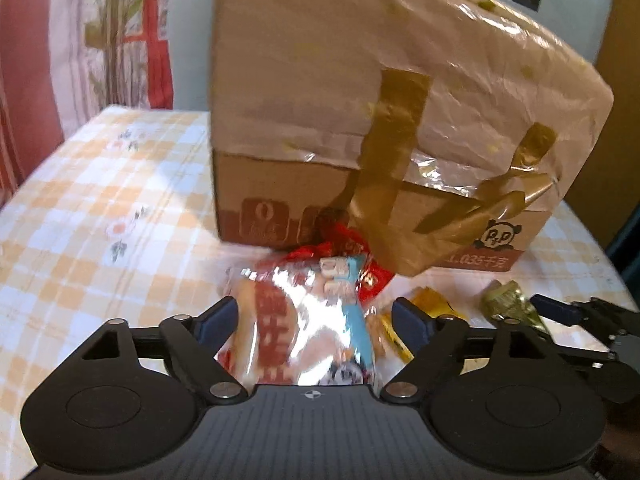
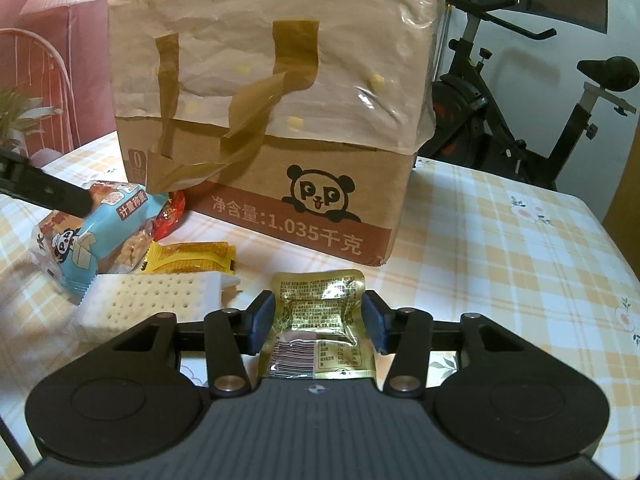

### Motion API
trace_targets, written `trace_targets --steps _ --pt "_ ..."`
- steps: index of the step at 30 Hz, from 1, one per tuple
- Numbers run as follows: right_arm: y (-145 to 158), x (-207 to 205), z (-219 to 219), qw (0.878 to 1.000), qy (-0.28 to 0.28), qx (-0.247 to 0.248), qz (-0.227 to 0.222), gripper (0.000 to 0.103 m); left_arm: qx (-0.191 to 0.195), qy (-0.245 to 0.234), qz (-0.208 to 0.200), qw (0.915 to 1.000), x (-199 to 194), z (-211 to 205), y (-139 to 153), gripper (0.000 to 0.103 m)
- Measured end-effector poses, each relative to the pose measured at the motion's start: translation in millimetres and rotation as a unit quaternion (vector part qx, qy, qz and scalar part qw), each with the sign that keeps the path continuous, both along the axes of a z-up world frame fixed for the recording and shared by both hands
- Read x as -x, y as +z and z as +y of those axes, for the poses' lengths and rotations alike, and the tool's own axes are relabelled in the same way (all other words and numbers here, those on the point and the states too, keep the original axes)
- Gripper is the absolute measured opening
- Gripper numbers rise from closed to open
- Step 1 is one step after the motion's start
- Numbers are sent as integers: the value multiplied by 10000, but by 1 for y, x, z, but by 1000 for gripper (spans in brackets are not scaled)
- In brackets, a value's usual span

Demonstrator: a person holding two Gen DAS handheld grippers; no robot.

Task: Organize snacks
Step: 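Grasp the bread packet with the left tool while the right tool grasps the gold packet, then lift both packets toward the paper bag with both tools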

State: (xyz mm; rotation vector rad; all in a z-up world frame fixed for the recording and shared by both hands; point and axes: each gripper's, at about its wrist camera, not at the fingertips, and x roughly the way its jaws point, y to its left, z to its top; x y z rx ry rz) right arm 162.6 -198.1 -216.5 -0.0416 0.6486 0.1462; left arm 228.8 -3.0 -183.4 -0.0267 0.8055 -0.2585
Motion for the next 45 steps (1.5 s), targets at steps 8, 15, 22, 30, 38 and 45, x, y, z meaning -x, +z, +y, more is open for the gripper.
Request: trace_targets --steps 8,15,22,30,38,45 --pt "0 0 -1 10000 -10 -42 14 51 -544 121 67 9984 -2 -8 -13 86" --pt "0 -1 0 10000 -6 -39 30 51 -131 316 32 9994 13 10 -10 73" --pt "2 4 -2 9999 -50 -69 -133 51 184 540 -167 9982 30 30 2 73" --pt "8 11 -5 9996 -131 -87 -254 51 145 438 -391 9982 37 24 11 73" --pt "41 34 -25 9971 -433 -282 -556 51 11 622 -908 9939 40 42 43 73" --pt "90 44 -27 9905 -353 -291 -1293 51 167 494 -1620 9854 47 49 92 72"
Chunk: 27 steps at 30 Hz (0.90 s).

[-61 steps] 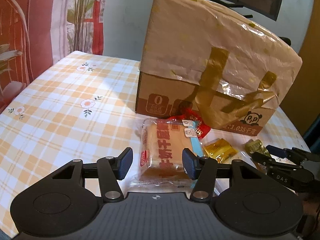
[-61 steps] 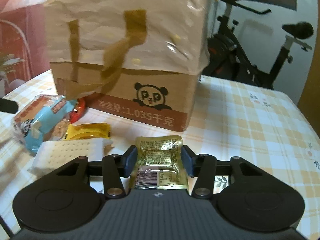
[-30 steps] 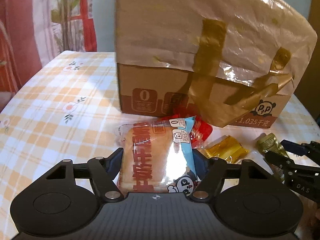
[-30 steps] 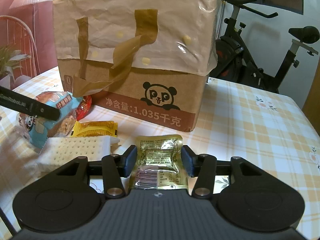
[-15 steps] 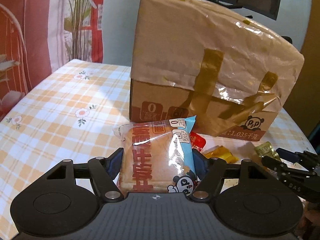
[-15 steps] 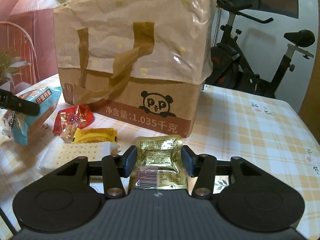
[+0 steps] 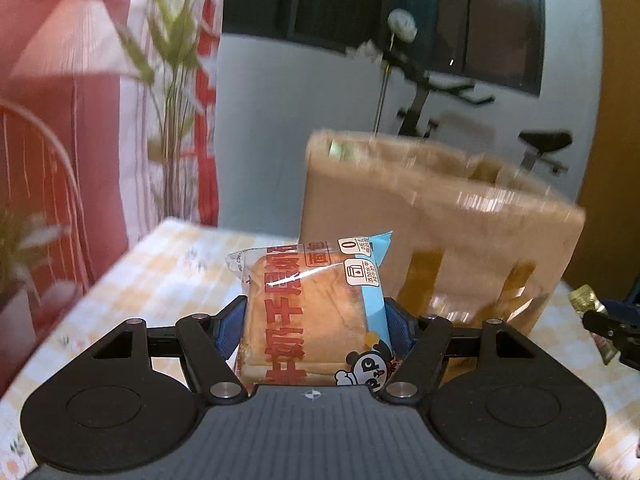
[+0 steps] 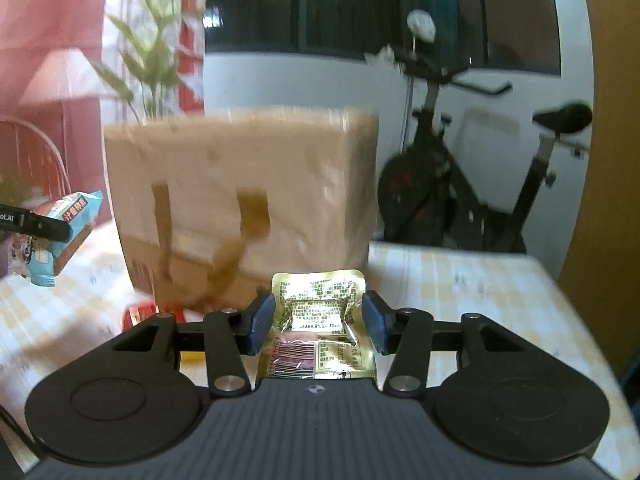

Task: Organize snacks
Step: 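Lift both packets toward the paper bag with both tools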

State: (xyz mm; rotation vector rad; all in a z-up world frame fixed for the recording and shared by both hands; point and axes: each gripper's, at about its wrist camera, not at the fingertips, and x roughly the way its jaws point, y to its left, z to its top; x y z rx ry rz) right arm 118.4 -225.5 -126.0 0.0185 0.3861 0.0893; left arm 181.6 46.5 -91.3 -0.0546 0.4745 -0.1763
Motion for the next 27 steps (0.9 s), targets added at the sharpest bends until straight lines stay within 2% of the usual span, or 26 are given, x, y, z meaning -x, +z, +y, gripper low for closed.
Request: trace_targets --steps 3,8,12,17,19,22,27 --pt "22 -1 3 9993 81 21 -355 51 52 -82 -327 9994 1 0 23 73" --pt "60 -11 7 9952 258 76 -943 51 -73 -247 -901 9956 -9 -13 63 73" --pt "85 -31 6 9920 330 -34 -1215 51 0 -474 -1201 9916 -25 -30 88 73" --pt "99 -74 8 9905 464 13 -1297 51 158 -924 -1152 9889 -72 -65 102 73" --pt "98 -92 11 9917 475 26 -1192 51 204 -1079 -1004 9889 -92 -80 99 73" --pt "91 -117 15 9947 415 -27 -945 51 32 -1190 -865 9891 -118 -106 90 73" --pt "78 -137 17 9975 278 -15 -656 51 -35 -1336 -622 9891 -150 -129 72 73"
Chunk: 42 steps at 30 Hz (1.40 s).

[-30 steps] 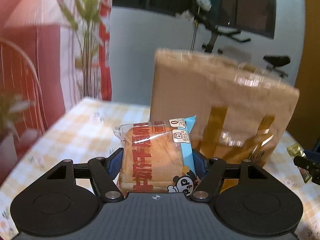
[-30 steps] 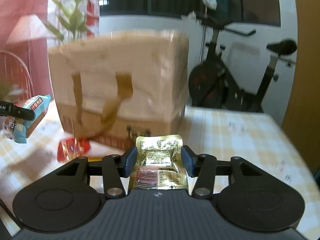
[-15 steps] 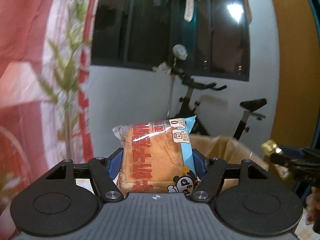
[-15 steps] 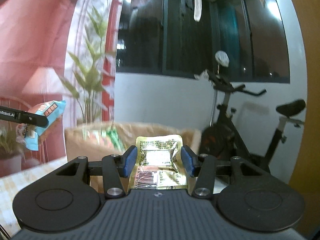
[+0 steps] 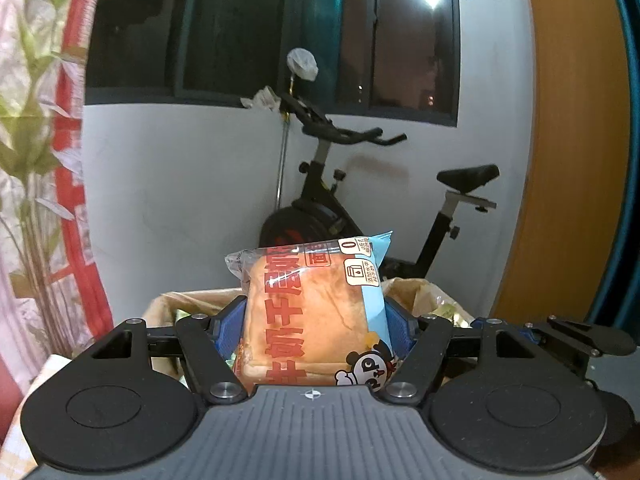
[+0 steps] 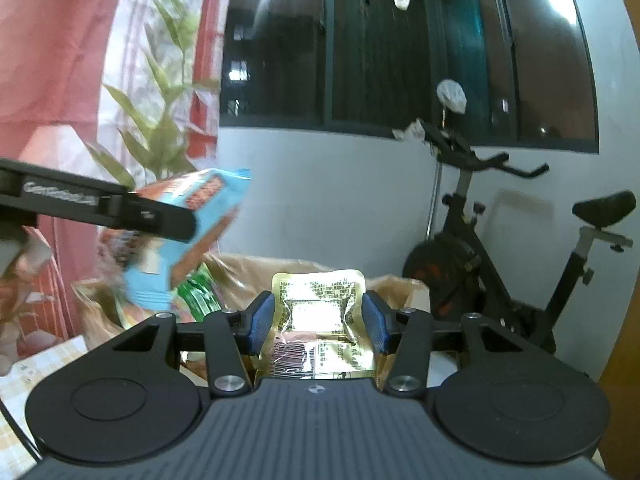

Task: Organize snacks
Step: 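Lift both packets toward the paper bag with both tools, then open both tools over the paper bag to drop the packets, then move both tools back toward the remaining snack packets on the table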

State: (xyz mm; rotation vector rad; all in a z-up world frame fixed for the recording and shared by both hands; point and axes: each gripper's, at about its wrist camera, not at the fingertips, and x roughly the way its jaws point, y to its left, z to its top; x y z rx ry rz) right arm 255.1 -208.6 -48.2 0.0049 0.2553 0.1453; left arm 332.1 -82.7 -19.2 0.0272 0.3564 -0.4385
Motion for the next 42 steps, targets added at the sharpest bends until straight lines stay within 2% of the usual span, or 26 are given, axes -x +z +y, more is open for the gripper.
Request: trace_targets --steps 4,7,11,21,27,34,35,42 --pt "-7 -7 -2 9996 49 -74 260 58 28 -51 336 9994 -18 0 -11 74" --pt "-9 -3 -5 9995 -29 -115 282 61 38 -14 321 9995 -16 7 -16 84" --pt "-11 6 -10 9991 -103 -277 295 61 72 39 375 9993 -5 24 -18 85" --pt "-9 54 -11 9978 -245 -619 64 62 260 53 562 9981 55 90 -19 82" --pt "-14 83 -7 9967 -373 -723 -25 62 338 162 728 9966 90 112 -35 80" --pt "-34 102 -2 9964 -360 -702 327 62 373 401 1289 9901 102 119 -77 73" --pt "-39 102 -1 9961 -357 -697 416 62 383 452 1371 9888 103 120 -83 70" --pt "-75 99 3 9893 -265 -715 1241 62 273 649 1648 9838 112 125 -110 69"
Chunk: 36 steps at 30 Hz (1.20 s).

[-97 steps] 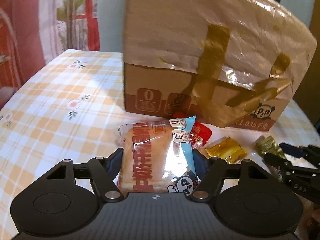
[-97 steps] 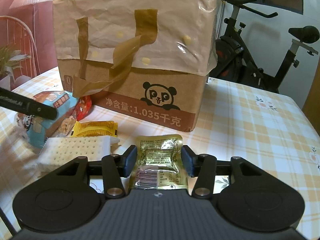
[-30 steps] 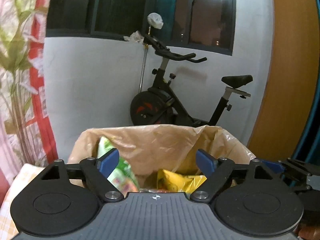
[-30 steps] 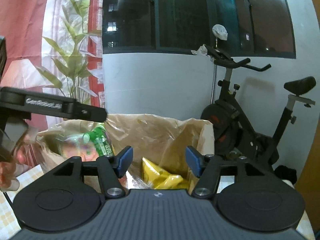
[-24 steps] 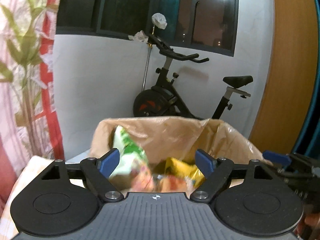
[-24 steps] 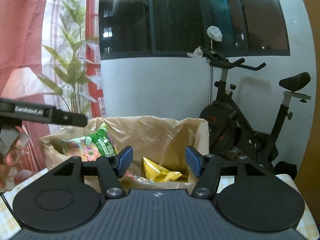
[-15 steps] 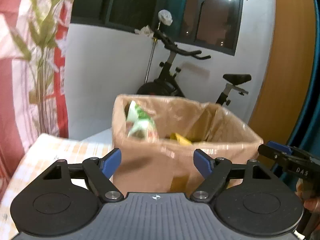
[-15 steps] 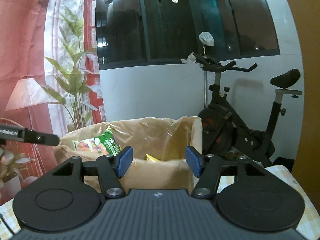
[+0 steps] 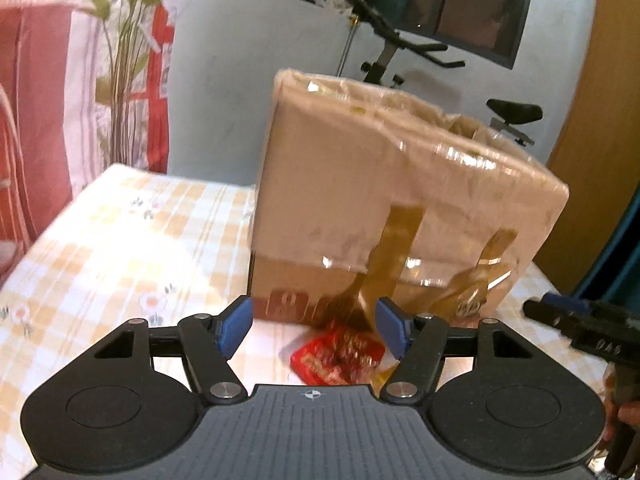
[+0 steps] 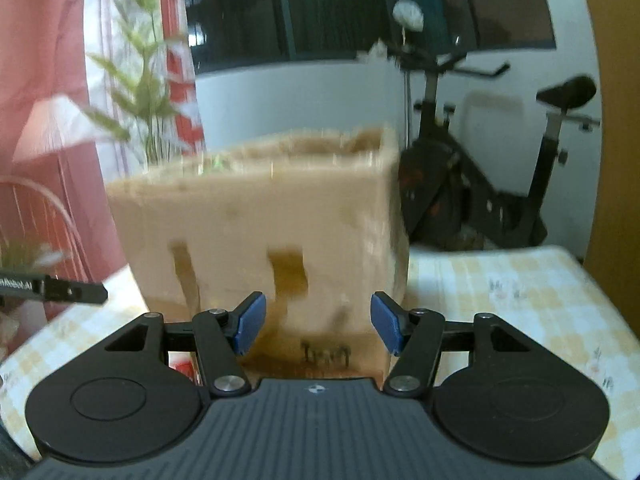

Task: Organize snacks
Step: 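Move both tools back toward the remaining snack packets on the table, then grasp the white cracker packet with the right tool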

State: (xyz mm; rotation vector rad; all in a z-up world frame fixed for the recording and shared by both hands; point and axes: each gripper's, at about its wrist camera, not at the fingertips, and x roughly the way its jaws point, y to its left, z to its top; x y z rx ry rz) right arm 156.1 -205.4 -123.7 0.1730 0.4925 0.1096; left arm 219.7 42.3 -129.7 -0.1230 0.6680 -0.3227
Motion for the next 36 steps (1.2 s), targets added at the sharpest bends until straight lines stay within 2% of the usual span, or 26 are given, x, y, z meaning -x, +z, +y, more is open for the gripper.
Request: trace_targets --steps 6,8,10,15,23,26,36 --pt "-37 -8 15 9952 202 -102 955 62 -172 148 184 9996 13 -4 -20 69" --pt "-44 -14 24 9924 315 -37 1192 66 -135 226 280 9993 16 -3 -25 69" --pt "-49 -20 36 9898 464 117 1339 75 -107 284 343 9990 21 -1 -29 69" --pt "-53 -31 67 9837 971 450 1442 83 -170 351 398 9984 29 5 -33 69" --pt "-64 -23 120 9613 1914 1510 1287 87 -103 424 441 9981 32 7 -33 69" --pt "-70 -17 118 9583 1854 1736 1307 89 -89 392 484 9980 32 4 -35 69" --pt "-67 -12 77 9733 1165 1353 1445 91 -81 381 523 9979 34 4 -36 69"
